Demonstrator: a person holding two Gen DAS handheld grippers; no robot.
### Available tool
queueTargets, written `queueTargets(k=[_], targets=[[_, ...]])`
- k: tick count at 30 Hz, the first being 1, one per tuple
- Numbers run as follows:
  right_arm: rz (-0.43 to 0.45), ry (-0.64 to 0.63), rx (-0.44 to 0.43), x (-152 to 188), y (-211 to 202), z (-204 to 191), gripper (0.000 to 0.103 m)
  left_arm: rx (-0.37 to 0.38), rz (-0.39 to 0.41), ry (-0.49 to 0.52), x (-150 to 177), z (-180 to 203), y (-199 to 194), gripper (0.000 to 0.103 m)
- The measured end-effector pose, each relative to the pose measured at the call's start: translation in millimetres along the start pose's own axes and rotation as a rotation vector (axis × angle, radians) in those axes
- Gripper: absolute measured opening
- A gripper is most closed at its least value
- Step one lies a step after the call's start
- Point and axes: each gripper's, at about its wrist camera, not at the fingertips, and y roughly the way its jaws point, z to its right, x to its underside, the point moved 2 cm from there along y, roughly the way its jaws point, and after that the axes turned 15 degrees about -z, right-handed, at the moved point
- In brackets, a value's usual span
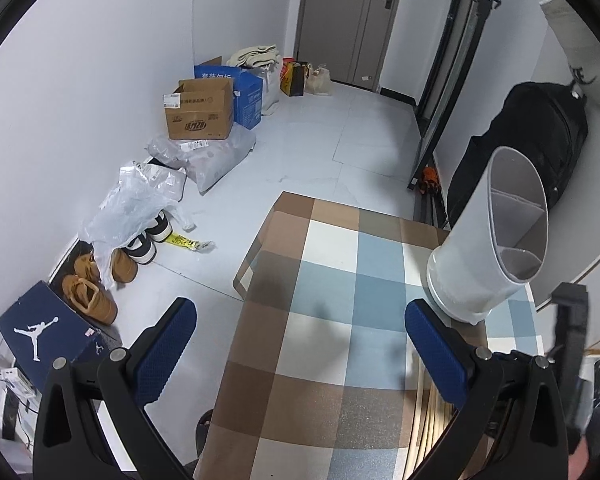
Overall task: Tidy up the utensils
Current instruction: 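Lower the right gripper onto the chopstick pile and grasp one chopstick, then grasp a chopstick from the pile with the left gripper while the right holds its own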
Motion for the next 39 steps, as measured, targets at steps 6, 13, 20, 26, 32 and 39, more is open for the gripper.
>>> queueTargets(k=[6, 13, 20, 26, 32, 39], targets=[[-0.019, 0.025, 0.103, -8, 13, -11, 0.020, 0.000, -0.004, -0.011, -1, -4, 2, 0.102], [0.027, 0.088, 0.041, -11, -4, 1, 0.006, -0.006, 0.003, -0.004, 1, -4, 1, 0.102], [0.105, 0.167, -0.084, -6, -31, 21, 0.006, 0.012, -0.063, 0.051, 5, 11, 17, 0.102], [0.204, 0.204, -0.150, 3, -66, 37, 0.006, 0.092, -0.212, 0.121, 16, 41, 45, 0.102], [0.274, 0.214, -0.182, 20, -99, 58, 0.006, 0.110, -0.317, 0.173, 26, 71, 65, 0.101], [0.354, 0.203, -0.189, 32, -120, 77, 0.006, 0.097, -0.386, 0.155, 29, 80, 78, 0.081]])
